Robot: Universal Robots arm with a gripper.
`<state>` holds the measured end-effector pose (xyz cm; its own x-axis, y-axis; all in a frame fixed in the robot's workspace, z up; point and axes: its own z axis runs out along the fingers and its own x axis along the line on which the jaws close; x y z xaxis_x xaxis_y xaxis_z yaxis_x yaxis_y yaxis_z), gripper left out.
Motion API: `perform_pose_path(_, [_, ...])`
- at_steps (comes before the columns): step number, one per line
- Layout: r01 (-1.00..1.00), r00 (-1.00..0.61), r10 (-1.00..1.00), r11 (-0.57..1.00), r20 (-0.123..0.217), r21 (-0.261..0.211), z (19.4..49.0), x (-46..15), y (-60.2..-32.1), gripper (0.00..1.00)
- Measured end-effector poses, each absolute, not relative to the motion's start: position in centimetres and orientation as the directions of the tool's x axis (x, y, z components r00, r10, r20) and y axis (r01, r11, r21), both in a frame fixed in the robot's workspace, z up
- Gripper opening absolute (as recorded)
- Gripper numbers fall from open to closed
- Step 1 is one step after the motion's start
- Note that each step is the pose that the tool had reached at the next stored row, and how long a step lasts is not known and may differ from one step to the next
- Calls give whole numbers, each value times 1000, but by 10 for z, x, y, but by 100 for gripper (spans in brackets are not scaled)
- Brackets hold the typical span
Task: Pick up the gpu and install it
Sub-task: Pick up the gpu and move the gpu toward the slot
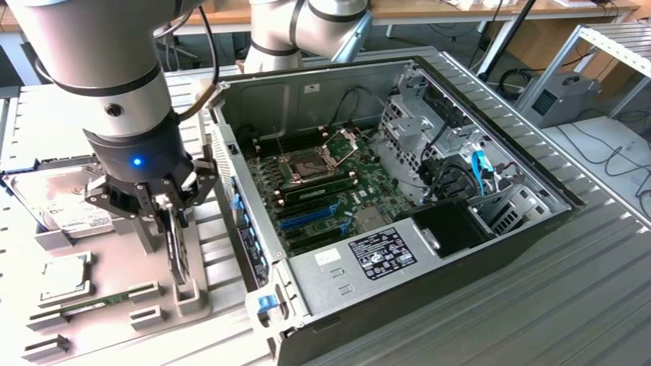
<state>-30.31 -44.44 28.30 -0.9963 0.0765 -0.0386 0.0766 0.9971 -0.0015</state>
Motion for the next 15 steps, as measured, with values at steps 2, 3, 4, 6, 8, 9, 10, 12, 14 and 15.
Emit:
perform_pose_path(2, [77,-996,77,997,-39,-2,284,-303,-444,29])
perform_pose_path(3, [77,-996,77,997,-39,-2,285,-303,-444,29])
perform_pose_path(4, [77,-996,77,997,-39,-3,286,-303,-444,29])
perform_pose_path(6, [77,-996,76,997,-39,-3,287,-303,-444,29])
perform_pose_path(8, [77,-996,77,997,-39,-3,288,-303,-444,29])
perform_pose_path(9, [77,-996,76,997,-39,-3,288,-303,-444,29])
perform_pose_path(10, [77,-996,76,997,-39,-3,289,-303,-444,29])
perform_pose_path(12, [77,-996,76,997,-39,-4,290,-303,-444,29])
perform_pose_path(14, [77,-996,76,997,-39,-4,292,-303,-444,29])
perform_pose_path(15, [77,-996,76,997,-39,-4,293,-303,-444,29])
